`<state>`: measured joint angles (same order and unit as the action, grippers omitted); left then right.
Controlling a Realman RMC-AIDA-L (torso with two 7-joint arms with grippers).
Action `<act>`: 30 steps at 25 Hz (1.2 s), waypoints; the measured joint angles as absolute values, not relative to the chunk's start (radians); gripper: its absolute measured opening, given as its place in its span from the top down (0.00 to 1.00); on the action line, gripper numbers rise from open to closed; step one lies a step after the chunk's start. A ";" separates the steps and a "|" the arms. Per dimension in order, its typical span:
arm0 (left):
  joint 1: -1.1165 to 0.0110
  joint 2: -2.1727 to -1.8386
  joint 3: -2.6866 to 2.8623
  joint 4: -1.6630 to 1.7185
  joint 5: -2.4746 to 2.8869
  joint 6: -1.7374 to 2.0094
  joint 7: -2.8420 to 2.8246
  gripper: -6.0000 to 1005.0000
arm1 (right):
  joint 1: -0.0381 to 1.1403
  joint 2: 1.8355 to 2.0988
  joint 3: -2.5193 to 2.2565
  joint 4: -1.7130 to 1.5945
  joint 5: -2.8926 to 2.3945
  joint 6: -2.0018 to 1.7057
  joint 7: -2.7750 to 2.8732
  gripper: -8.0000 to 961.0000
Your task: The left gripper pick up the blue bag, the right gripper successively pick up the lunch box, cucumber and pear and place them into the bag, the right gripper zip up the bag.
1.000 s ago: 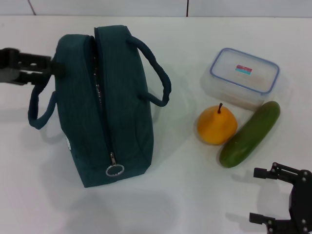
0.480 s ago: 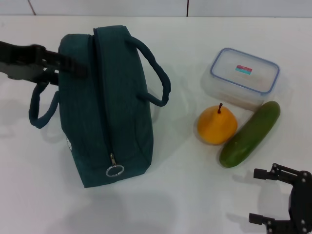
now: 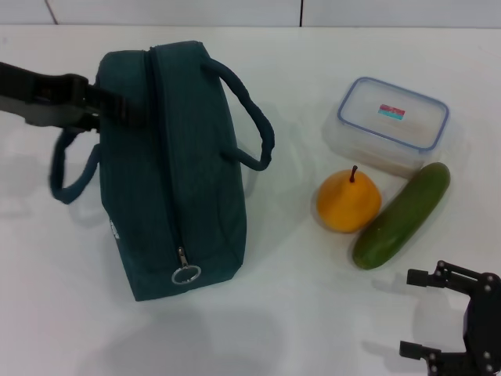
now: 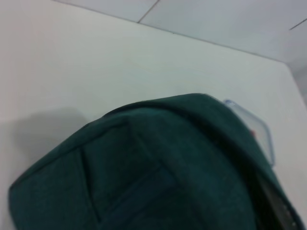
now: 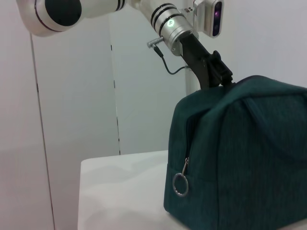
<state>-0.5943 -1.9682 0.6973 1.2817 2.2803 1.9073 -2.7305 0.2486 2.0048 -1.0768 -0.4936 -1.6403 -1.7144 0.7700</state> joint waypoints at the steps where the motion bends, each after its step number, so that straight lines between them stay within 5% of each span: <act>1: -0.594 -1.968 0.695 1.278 2.272 1.907 -2.724 0.26 | 0.249 2.005 -1.077 -0.494 -1.639 -1.715 0.770 0.11; 3: -0.590 -1.967 0.693 1.276 2.258 1.907 -2.713 0.33 | 0.249 2.005 -1.077 -0.493 -1.634 -1.716 0.770 0.11; 6: -0.589 -1.965 0.690 1.274 2.256 1.907 -2.713 0.56 | 0.248 2.006 -1.077 -0.492 -1.633 -1.717 0.771 0.11; 22: -0.591 -1.958 0.687 1.275 2.227 1.908 -2.706 0.95 | 0.246 2.007 -1.075 -0.296 -1.266 -1.800 0.910 0.11; 30: -0.593 -1.948 0.687 1.275 2.190 1.908 -2.691 0.95 | 0.232 1.998 -1.074 -0.115 -0.875 -1.797 1.368 0.11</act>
